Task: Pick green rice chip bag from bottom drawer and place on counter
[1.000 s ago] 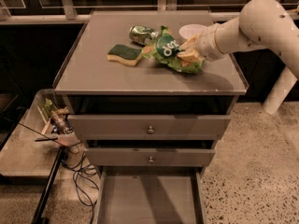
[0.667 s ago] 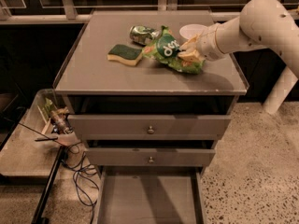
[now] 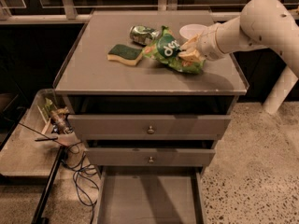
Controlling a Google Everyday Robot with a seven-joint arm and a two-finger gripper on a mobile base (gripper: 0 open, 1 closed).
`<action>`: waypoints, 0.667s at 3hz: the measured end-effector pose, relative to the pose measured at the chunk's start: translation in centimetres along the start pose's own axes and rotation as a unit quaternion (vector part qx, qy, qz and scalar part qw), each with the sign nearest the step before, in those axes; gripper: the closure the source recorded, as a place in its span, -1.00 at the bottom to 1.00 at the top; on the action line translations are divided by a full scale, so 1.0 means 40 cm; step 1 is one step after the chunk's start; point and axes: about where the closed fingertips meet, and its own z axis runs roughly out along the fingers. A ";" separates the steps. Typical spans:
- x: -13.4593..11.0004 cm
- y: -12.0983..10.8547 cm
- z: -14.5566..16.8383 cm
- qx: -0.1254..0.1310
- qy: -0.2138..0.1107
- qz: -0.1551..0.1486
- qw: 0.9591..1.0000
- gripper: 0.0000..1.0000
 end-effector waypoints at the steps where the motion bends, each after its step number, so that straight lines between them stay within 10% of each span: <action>1: 0.000 0.000 0.000 0.000 0.000 0.000 1.000 -0.28; 2: 0.000 0.000 0.000 0.000 0.000 0.000 1.000 -0.75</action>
Offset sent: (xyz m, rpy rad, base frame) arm 0.0000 0.0000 0.0000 0.0000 0.0000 0.0000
